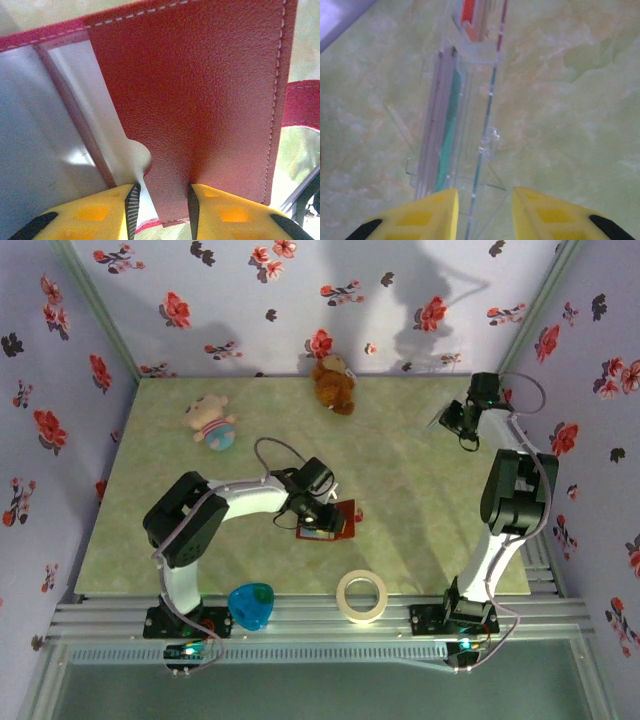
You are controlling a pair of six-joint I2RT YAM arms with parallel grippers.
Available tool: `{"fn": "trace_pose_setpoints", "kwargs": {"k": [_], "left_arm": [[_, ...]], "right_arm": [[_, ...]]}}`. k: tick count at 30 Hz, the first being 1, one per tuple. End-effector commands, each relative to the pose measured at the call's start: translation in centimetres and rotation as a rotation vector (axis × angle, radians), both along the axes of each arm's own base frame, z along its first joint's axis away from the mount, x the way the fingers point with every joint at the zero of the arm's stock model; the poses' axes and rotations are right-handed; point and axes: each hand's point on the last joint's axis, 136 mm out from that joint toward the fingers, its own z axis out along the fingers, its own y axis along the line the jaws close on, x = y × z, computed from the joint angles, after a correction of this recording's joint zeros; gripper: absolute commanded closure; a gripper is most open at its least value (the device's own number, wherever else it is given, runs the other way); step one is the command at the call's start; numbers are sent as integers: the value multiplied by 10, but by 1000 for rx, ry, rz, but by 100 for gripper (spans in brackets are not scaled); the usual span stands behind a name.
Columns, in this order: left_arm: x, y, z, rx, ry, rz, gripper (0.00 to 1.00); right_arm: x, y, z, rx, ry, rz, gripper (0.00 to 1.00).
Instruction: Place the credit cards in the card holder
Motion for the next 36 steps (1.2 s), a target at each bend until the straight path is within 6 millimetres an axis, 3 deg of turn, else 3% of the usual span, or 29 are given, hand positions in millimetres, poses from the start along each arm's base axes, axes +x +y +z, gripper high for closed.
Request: {"fn": "trace_pose_setpoints", "kwargs": {"k": [1,5,11,15,25,29,33,36], "left_arm": [[-6,21,-15,86,7,41,63],[-8,22,-11,92,13,35,62],[-8,23,11,62,-13,36,56],[-17,32,17,45,-16,47,54],[-29,46,24,40,-13,45,49],[-28,48,28,30,-30,37,49],[-27,51,14,62,-5,24,49],[-28,43,13,20,6,11,48]], "right_arm": [[0,-1,0,-2,20,-4,70],[1,2,-6,11,31,3,81],[-2,14,5,40,13,45,97],[-15,33,13,27,21,128,100],[-86,112,13,19,33,442,100],[-101,151,18,46,13,602,100],[-107,183,17,55,14,744,100],[-109,205,17,25,18,851,100]]}}
